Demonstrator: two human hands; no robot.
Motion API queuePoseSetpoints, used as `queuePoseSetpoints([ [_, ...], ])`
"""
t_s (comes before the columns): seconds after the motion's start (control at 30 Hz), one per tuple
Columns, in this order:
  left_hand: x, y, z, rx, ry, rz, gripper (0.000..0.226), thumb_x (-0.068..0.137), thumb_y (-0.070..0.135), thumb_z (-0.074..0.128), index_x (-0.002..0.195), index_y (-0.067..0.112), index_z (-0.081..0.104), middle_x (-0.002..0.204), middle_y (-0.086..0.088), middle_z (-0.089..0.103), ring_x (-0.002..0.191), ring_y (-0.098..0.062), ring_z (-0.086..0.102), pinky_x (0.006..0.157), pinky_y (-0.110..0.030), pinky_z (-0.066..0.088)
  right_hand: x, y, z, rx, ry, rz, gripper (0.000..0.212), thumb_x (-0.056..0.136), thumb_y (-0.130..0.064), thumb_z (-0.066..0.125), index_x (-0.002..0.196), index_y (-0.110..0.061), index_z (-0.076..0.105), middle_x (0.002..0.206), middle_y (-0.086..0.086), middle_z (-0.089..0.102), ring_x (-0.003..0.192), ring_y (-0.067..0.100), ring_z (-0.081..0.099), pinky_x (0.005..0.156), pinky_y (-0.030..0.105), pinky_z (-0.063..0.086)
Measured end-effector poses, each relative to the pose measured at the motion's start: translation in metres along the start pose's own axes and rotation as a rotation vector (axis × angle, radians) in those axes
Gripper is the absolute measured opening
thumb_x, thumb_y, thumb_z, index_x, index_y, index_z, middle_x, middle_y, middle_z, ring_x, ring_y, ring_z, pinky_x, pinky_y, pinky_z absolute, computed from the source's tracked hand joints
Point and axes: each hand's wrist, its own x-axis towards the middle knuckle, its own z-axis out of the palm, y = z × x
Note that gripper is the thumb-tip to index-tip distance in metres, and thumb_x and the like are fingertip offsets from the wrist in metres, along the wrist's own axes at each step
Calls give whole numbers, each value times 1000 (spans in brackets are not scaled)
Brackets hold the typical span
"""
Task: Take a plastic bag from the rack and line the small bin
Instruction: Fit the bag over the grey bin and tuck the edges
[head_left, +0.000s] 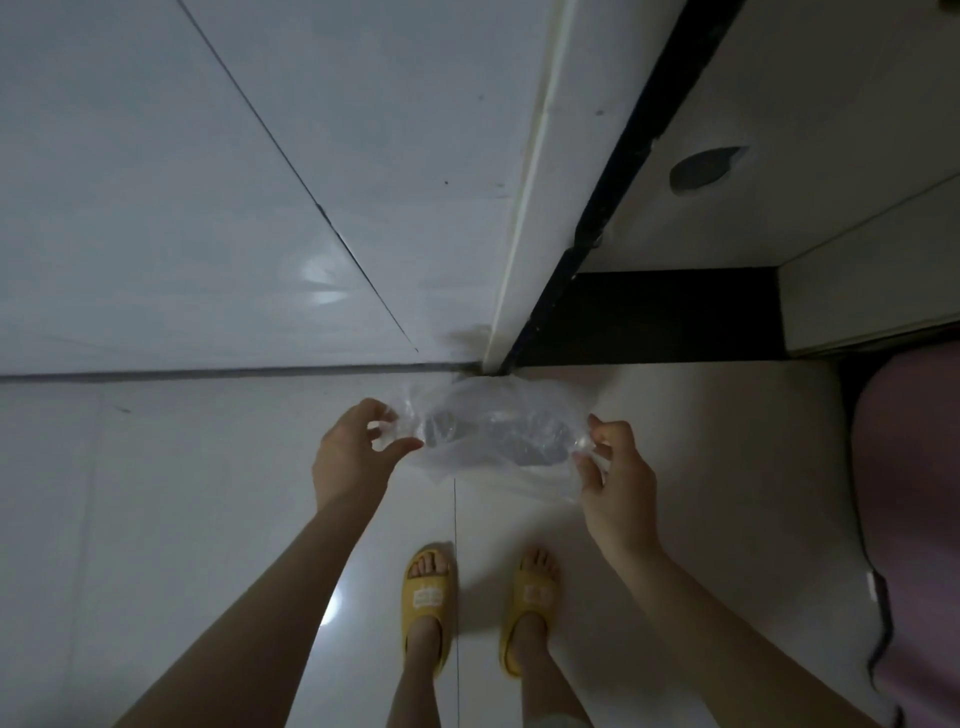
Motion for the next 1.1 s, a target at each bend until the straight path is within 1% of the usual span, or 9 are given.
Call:
queuePoseSetpoints([
  [0.23,2,-19,33,2,6,-5,37,64,28,82,89,21,55,99,-1,68,86,-18,62,75,-40,55,18,33,9,-113,-85,-14,24,86,0,58,109,-1,50,115,14,63,109,28,60,83,36,50],
  [0.43,16,-27,55,-154,39,86,75,61,24,84,125,26,45,119,6,54,81,-8,58,68,-17,42,33,44,3,-95,-96,-140,57,72,-16,78,120,-10,47,118,10,58,102,24,59,79,40,53],
  [0.5,25,-32,58,-65,-38,179,89,59,27,86,135,30,38,126,3,51,77,-6,56,65,-16,41,41,47,0,-199,-127,-237,84,63,-30,83,133,-17,39,135,10,45,117,25,45,94,43,47],
  [0.6,41,-42,55,37,-196,318,101,55,36,85,136,47,26,133,3,50,75,-4,54,64,-14,41,62,50,1,-338,-158,-281,124,49,-52,84,144,-37,6,156,6,5,137,23,12,107,48,24],
  [0.67,50,-49,55,99,-264,380,101,50,50,81,132,52,22,134,4,52,82,-9,51,74,-22,42,81,51,3,-282,-160,-227,137,39,-61,81,138,-43,-12,157,1,-9,142,21,1,110,54,17],
  [0.73,58,-56,57,195,-278,389,101,44,67,74,130,53,23,137,6,50,99,-15,41,89,-32,32,98,52,8,-220,-215,-213,145,32,-65,77,141,-39,-14,158,-3,-8,144,22,0,113,58,18],
  [0.83,74,-64,63,210,-251,513,102,37,89,54,128,48,30,145,8,38,127,-19,29,106,-39,22,113,65,23,-158,-335,-258,146,34,-58,84,144,-34,-9,157,-9,6,143,16,11,112,45,27],
  [0.93,85,-74,77,116,-324,657,96,48,81,60,129,31,44,146,6,34,140,-15,16,116,-49,17,115,87,43,-153,-418,-310,134,40,-62,83,140,-50,-5,145,-20,19,136,5,20,101,30,29],
  [1.1,101,-96,109,-85,-486,629,98,54,51,82,134,37,26,137,14,42,119,4,46,98,-12,39,120,129,74,-192,-397,-366,128,41,-63,83,131,-63,-7,139,-30,16,125,-10,22,92,14,30],
])
